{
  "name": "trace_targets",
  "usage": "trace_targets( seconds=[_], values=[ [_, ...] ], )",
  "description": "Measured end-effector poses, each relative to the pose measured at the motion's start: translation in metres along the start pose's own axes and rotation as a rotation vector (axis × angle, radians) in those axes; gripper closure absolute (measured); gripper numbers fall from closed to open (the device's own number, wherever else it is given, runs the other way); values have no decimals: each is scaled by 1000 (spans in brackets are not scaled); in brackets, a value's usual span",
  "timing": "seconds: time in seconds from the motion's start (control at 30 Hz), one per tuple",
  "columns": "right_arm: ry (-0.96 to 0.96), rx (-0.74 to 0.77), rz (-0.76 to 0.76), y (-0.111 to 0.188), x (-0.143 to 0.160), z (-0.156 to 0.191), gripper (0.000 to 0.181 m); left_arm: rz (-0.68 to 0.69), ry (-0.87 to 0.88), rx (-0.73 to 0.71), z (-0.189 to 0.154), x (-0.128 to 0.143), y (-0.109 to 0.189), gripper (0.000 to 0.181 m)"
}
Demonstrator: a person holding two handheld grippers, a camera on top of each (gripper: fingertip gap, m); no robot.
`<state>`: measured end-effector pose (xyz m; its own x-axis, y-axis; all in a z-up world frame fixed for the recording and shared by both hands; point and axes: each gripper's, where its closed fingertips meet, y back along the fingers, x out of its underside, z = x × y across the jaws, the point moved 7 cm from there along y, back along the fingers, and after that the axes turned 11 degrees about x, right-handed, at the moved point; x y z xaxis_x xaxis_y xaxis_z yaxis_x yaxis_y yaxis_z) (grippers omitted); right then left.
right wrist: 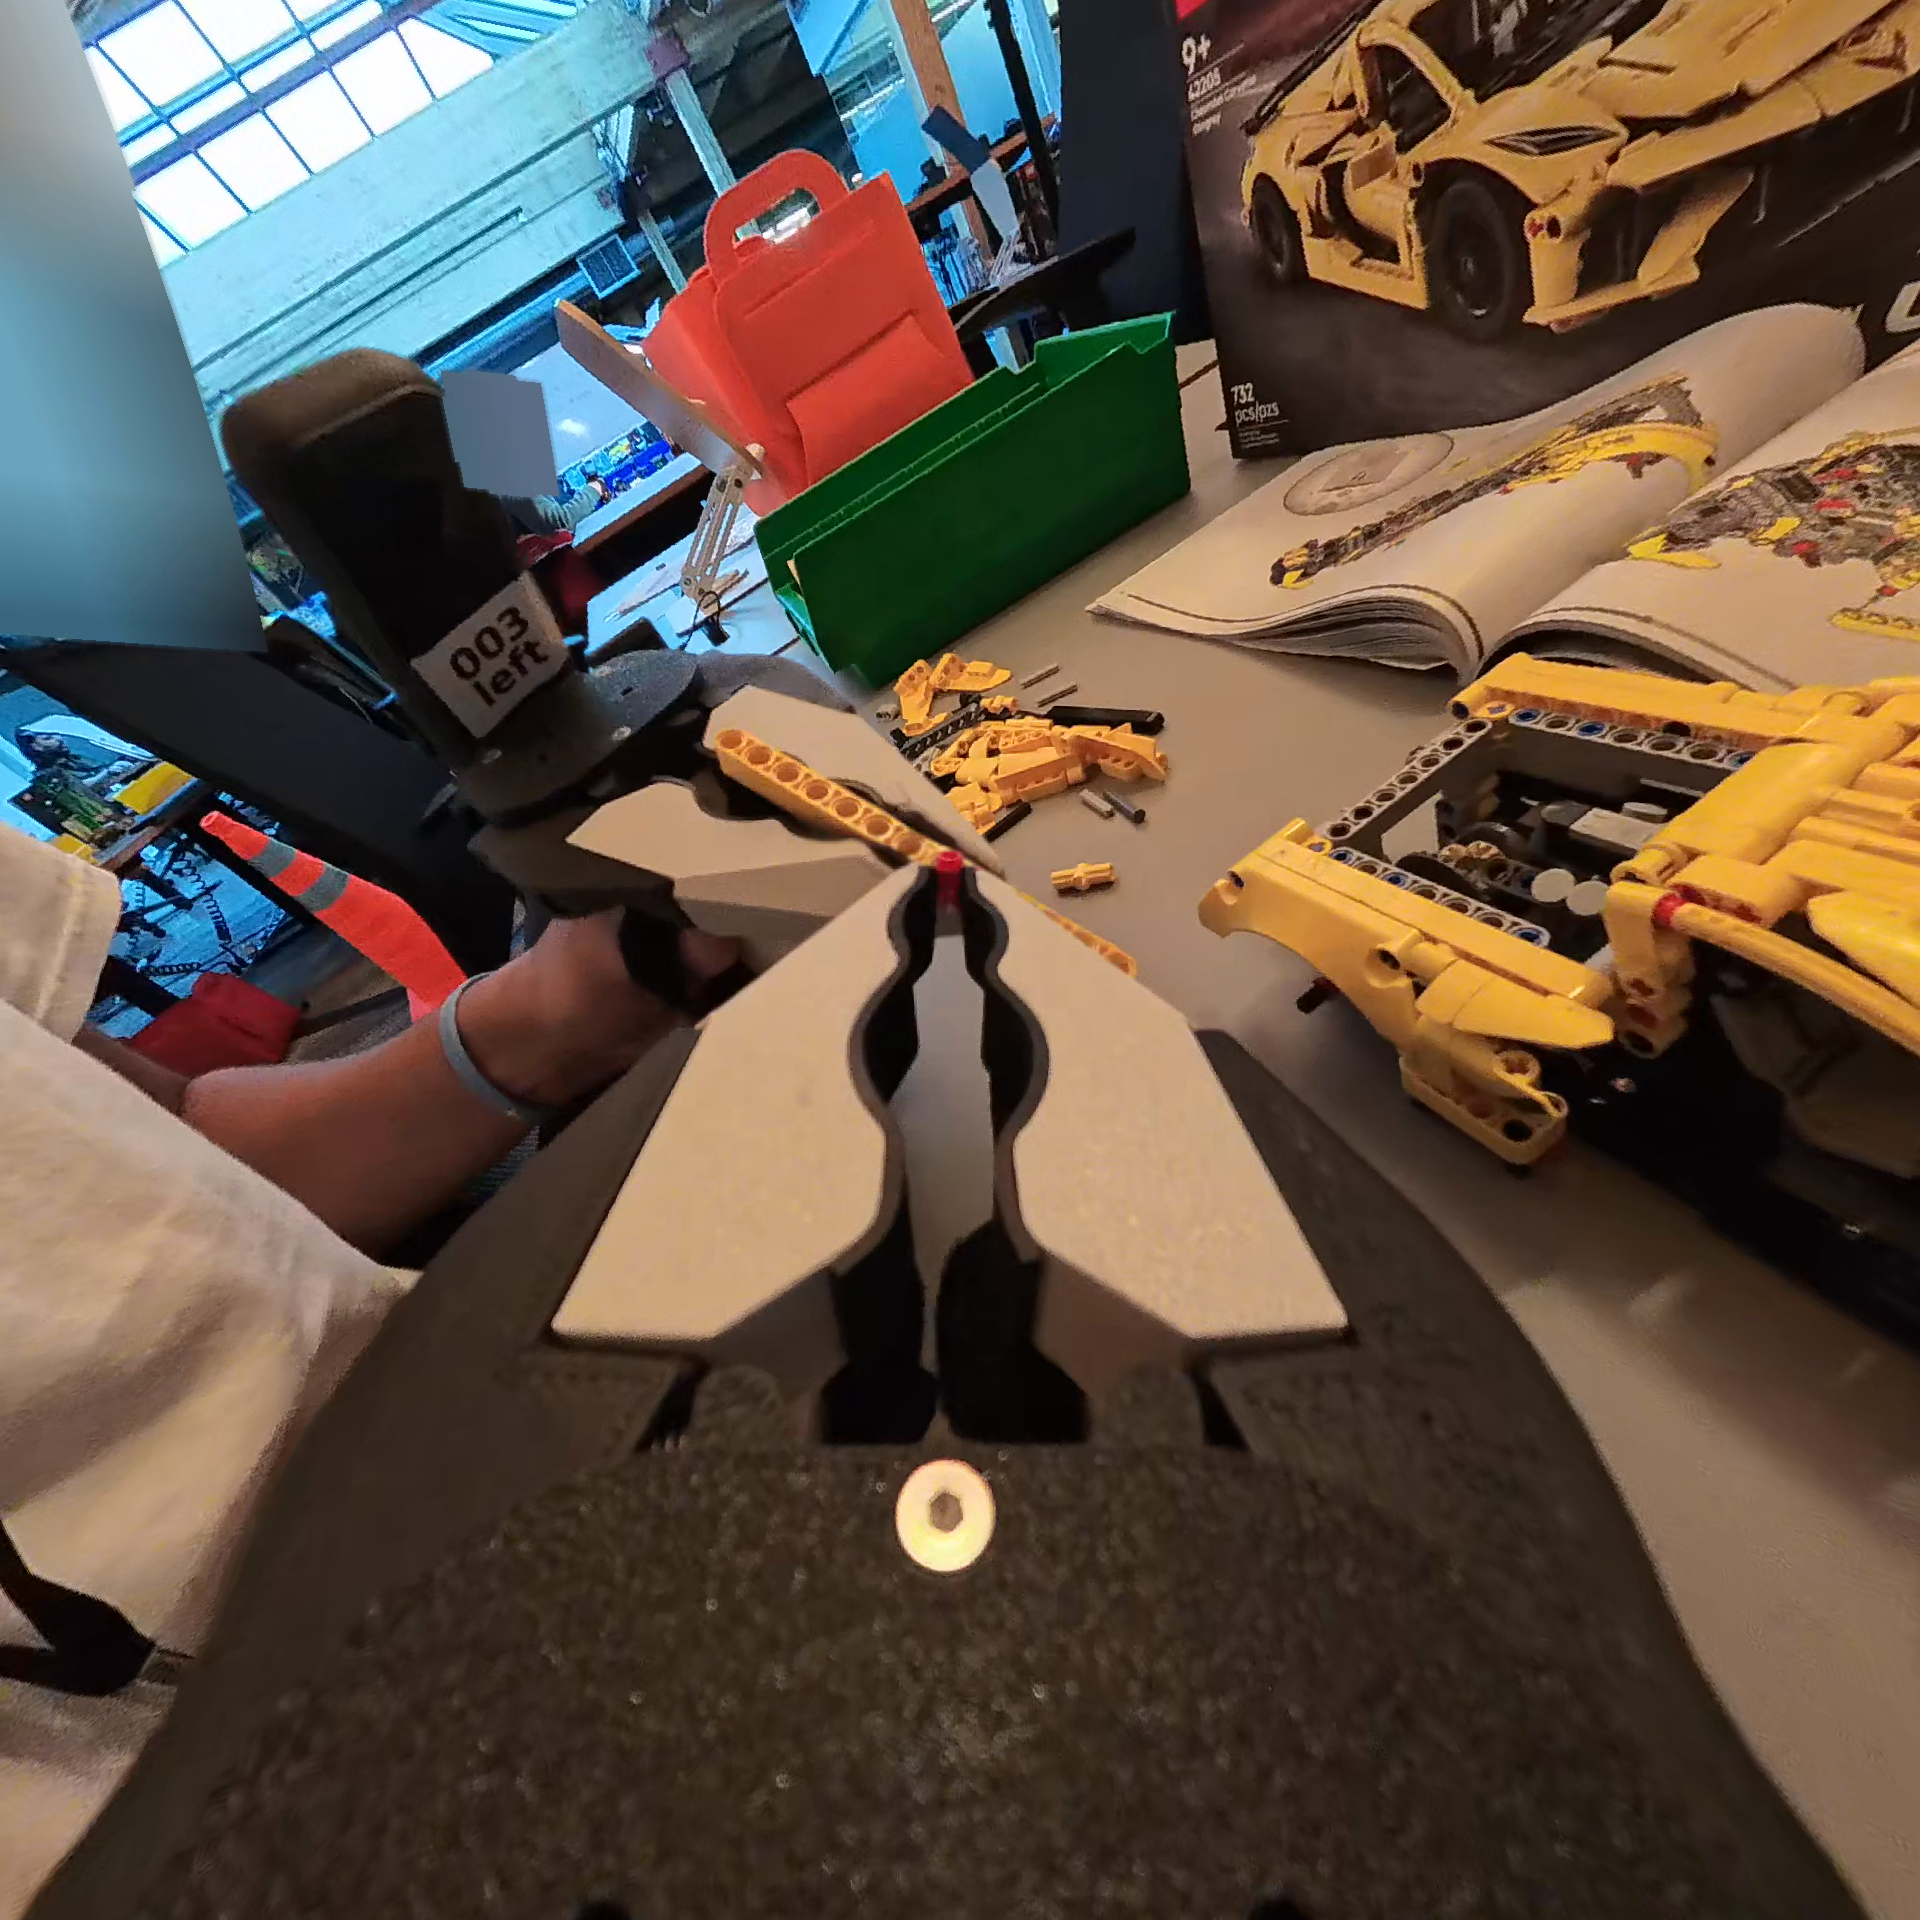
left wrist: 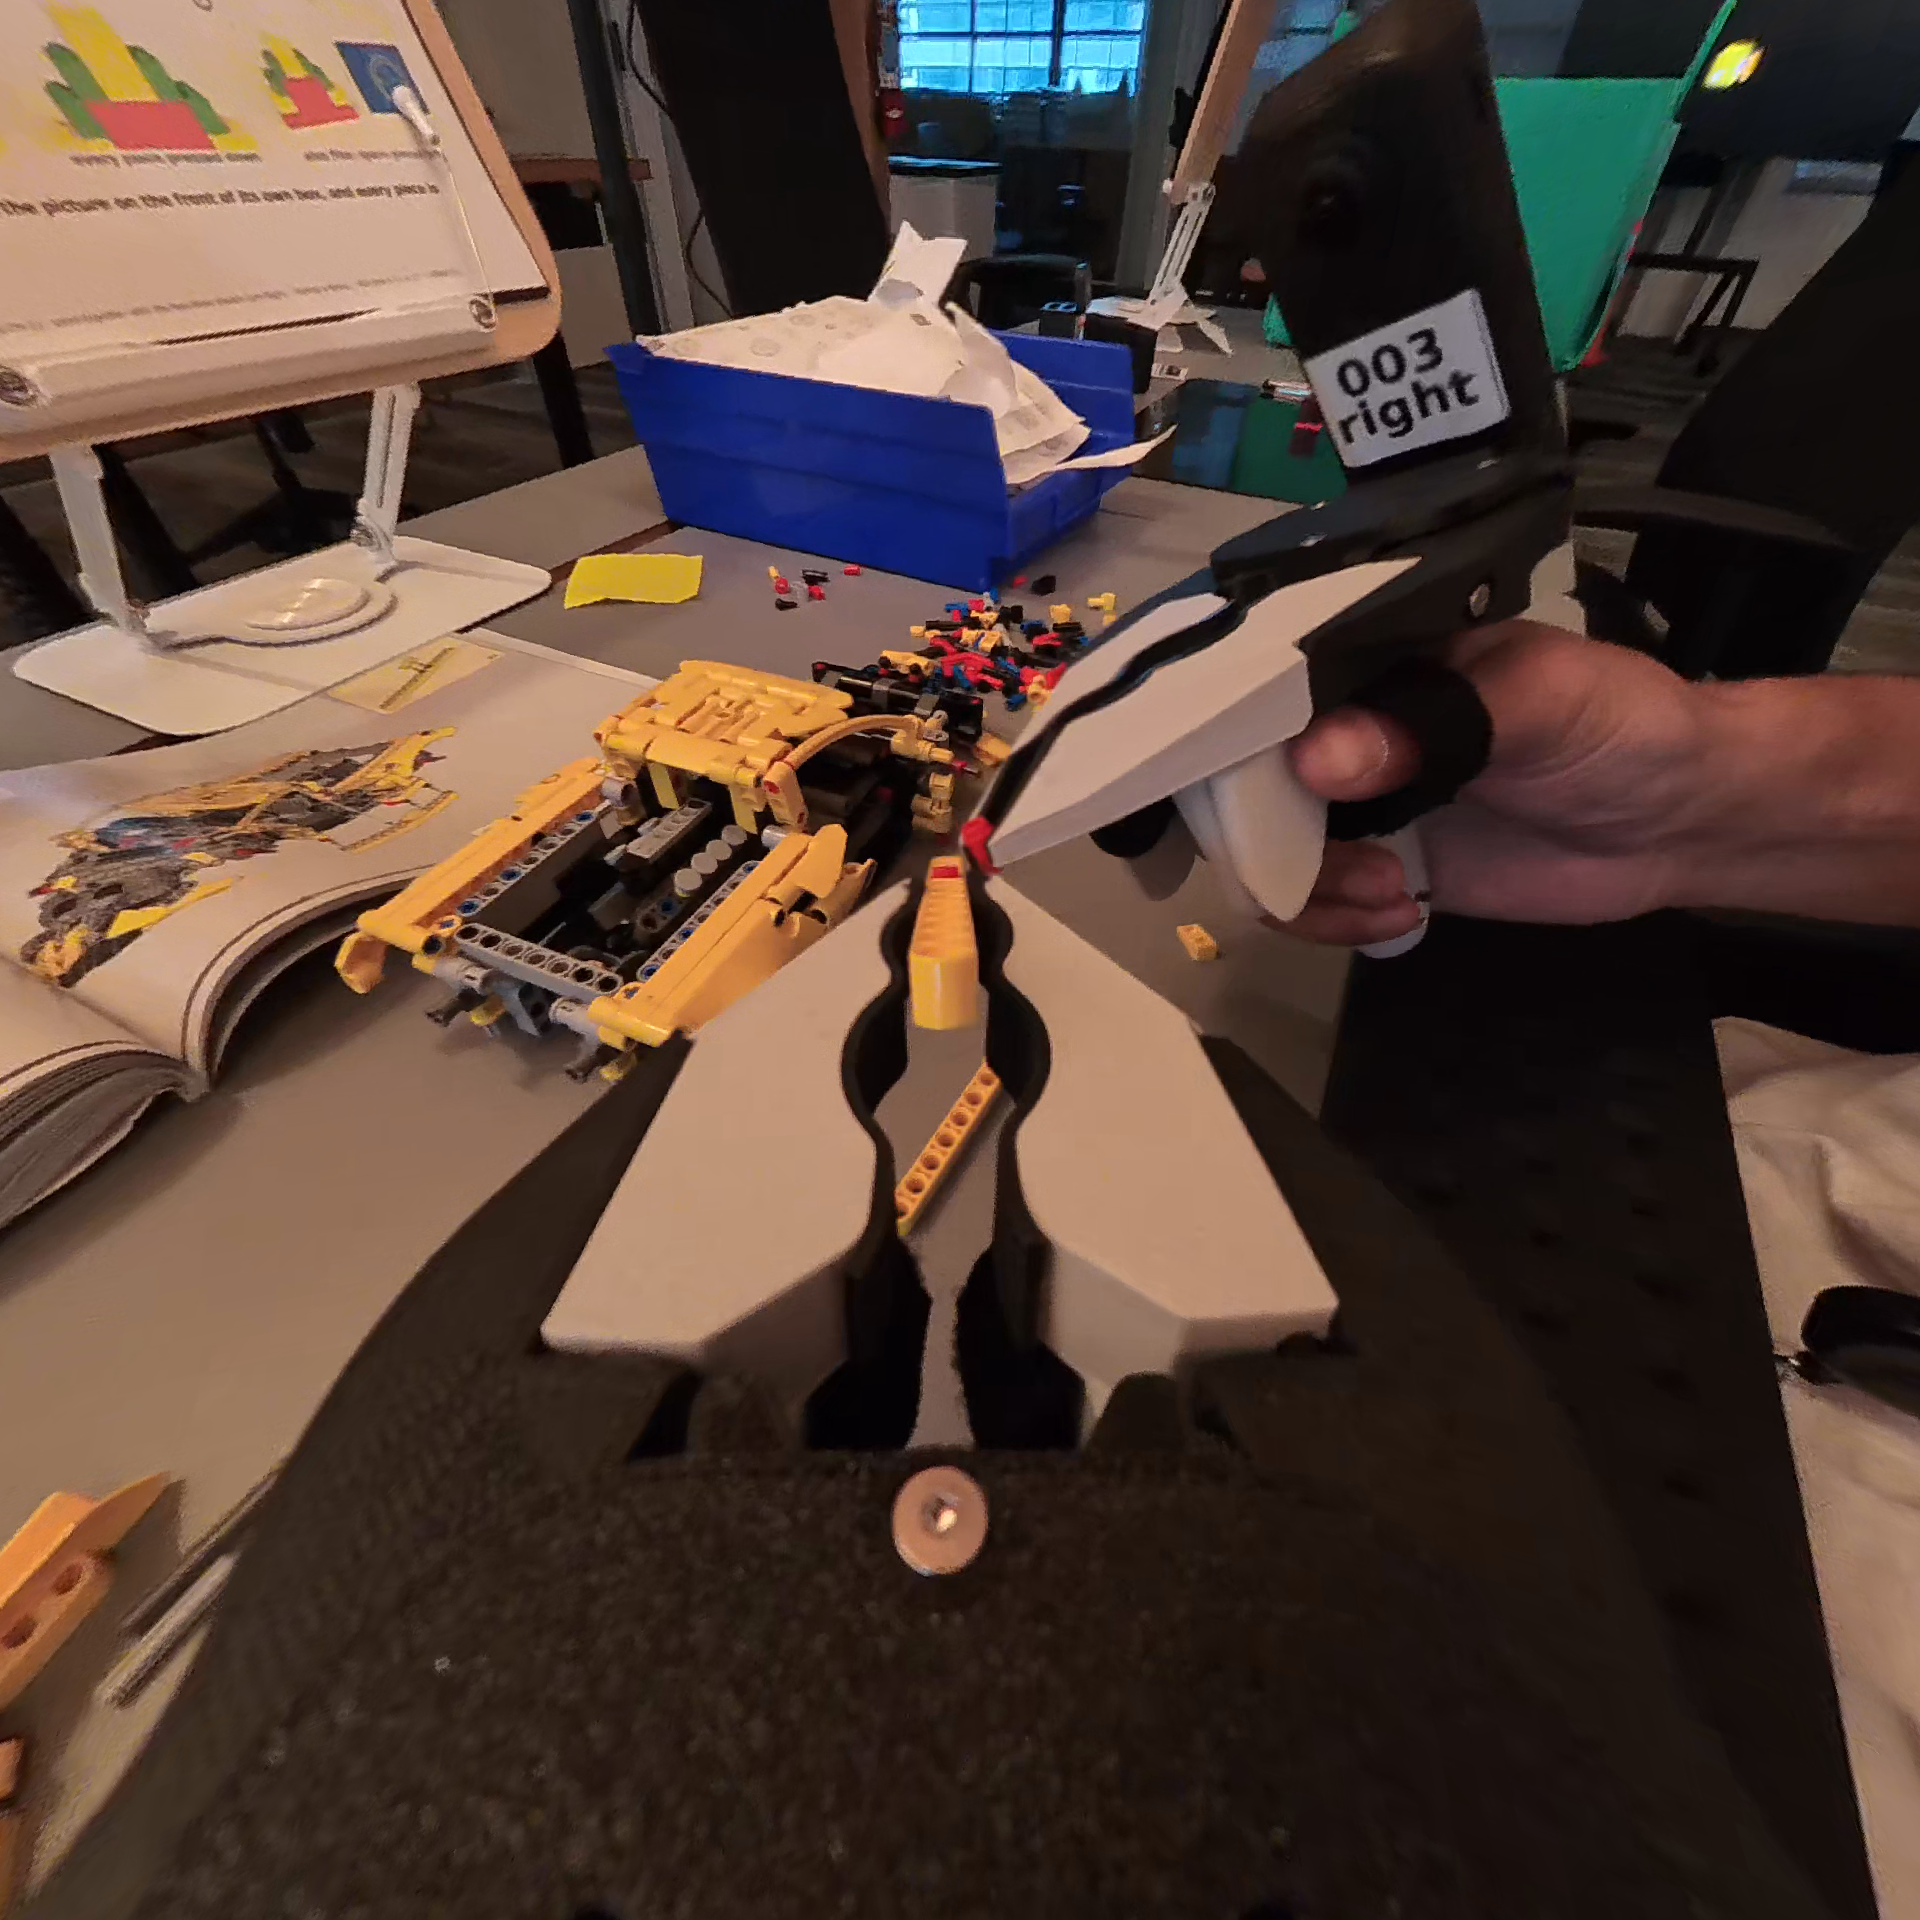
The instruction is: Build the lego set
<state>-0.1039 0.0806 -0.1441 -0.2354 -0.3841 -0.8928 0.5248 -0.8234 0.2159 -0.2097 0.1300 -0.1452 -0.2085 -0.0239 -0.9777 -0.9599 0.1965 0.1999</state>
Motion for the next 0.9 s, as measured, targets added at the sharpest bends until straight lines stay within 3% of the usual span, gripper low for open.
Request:
trace_targets(
  seconds=[0.23, 0.53, 0.9],
  values=[
    [-16, -29, -21, 0, -5, 0, 179, 26, -35, 10, -4, 2, -5, 174],
    [140, 40, -30, -3, -3, 7, 179, 19, -35, -11, -3, 0, -2, 174],
    [69, 11, -35, 1, -1, 4, 178, -34, 2, -11, 1, -3, 3, 174]
  ],
)
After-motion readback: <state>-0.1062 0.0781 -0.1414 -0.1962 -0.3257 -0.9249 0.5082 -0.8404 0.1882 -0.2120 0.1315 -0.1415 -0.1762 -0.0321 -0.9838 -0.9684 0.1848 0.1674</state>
